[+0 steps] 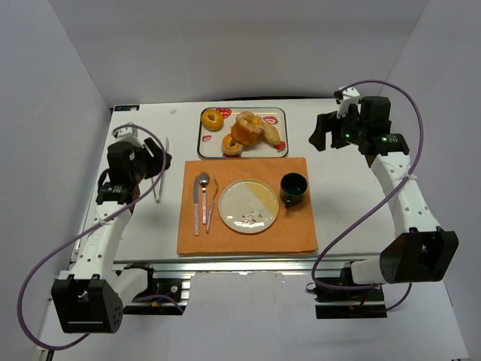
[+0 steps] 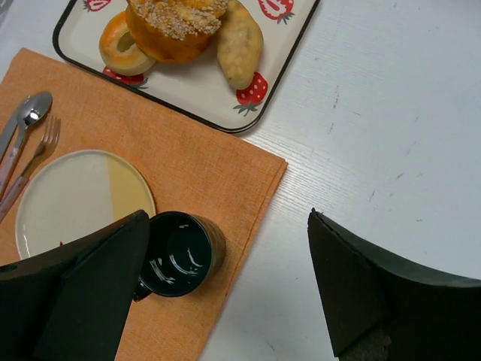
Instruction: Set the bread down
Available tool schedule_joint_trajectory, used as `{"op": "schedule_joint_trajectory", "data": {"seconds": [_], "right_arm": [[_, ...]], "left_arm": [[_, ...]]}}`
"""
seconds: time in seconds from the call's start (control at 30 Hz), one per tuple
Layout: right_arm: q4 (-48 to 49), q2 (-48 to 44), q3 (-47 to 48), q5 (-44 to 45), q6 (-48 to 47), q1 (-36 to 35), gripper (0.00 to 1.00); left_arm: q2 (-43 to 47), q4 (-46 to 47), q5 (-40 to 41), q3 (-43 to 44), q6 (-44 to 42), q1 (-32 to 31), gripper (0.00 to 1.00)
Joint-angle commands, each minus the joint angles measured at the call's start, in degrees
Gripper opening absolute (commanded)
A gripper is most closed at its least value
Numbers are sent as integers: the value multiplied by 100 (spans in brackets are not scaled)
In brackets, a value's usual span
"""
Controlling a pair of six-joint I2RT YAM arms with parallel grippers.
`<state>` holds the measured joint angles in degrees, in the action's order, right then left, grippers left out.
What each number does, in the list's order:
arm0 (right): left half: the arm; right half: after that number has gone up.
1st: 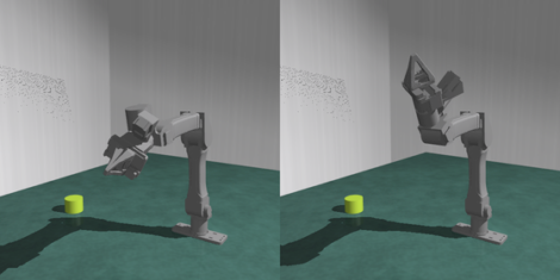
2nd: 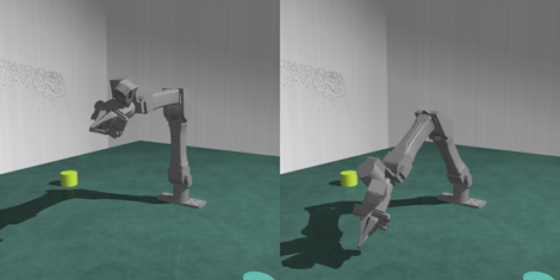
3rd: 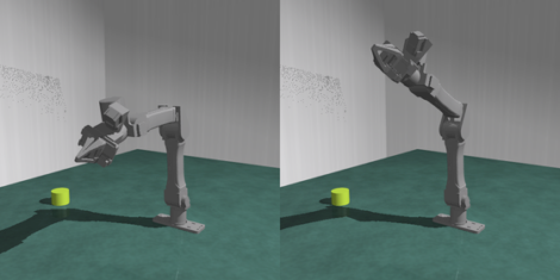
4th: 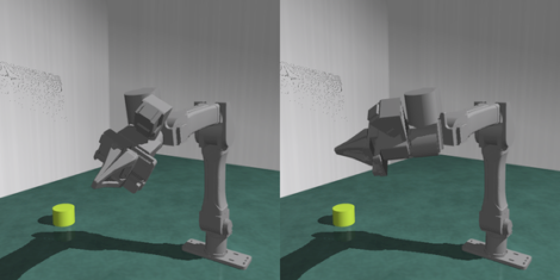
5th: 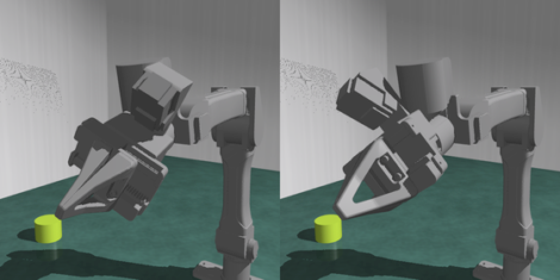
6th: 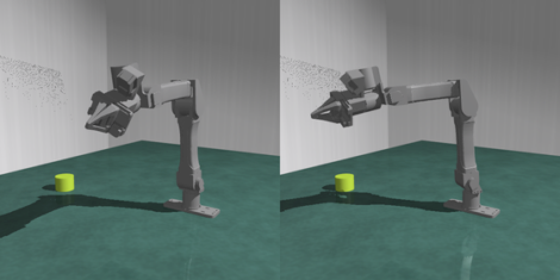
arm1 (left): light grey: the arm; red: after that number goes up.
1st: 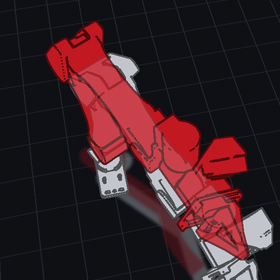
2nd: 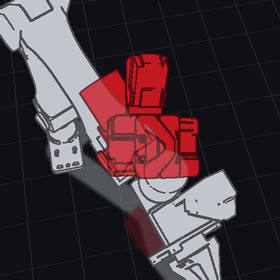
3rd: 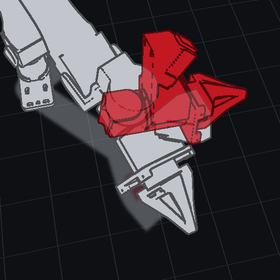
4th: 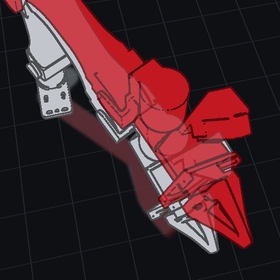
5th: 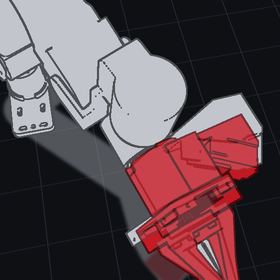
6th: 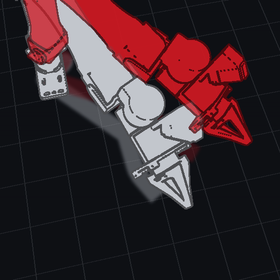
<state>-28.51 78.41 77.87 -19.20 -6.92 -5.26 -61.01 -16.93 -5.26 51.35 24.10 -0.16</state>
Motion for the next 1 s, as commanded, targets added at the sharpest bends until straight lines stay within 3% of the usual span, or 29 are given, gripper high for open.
{"op": "schedule_joint_trajectory", "data": {"seconds": [0.0,0.07,0.1,0.13,0.17,0.2,0.23,0.27,0.3,0.37,0.4,0.47,0.7,0.97], "right_arm": [[275,-45,-42,-390,-45,7,89],[478,-159,-201,-933,-509,7,87],[348,-203,-297,-2085,-1069,25,71],[-54,-299,-359,-2575,-2554,-1,52],[290,-439,-656,-2954,-2821,-184,21],[476,-554,-937,-2975,-2833,-395,0],[661,-555,-940,-2975,-2841,-397,0],[785,-607,-1149,-3097,-2850,-571,0],[864,-599,-1177,-3116,-2876,-669,0],[760,-346,-1020,-2775,-2728,-1010,50],[638,-205,-923,-2634,-2614,-1117,69],[338,137,-747,-2292,-2517,-1275,89],[215,587,-272,-1850,-2297,-1285,89],[346,465,-474,-1807,-2270,-1285,90]], "left_arm": [[309,567,-792,-468,500,8,67],[423,463,-689,-591,438,8,24],[441,271,-592,-609,412,8,0],[450,173,-486,-618,351,8,0],[406,-37,-241,-635,185,8,0],[267,-343,144,-574,105,8,0],[265,-346,148,-574,34,8,9],[22,-659,444,-452,-36,8,28],[-137,-802,708,-372,-185,8,63],[-593,-943,824,-171,-387,8,80],[-752,-953,859,-100,-597,8,90],[-1191,-900,1060,102,-818,8,93],[-2886,-1014,1782,927,-1741,8,94],[-4049,-759,1546,1561,-1935,121,93]]}}
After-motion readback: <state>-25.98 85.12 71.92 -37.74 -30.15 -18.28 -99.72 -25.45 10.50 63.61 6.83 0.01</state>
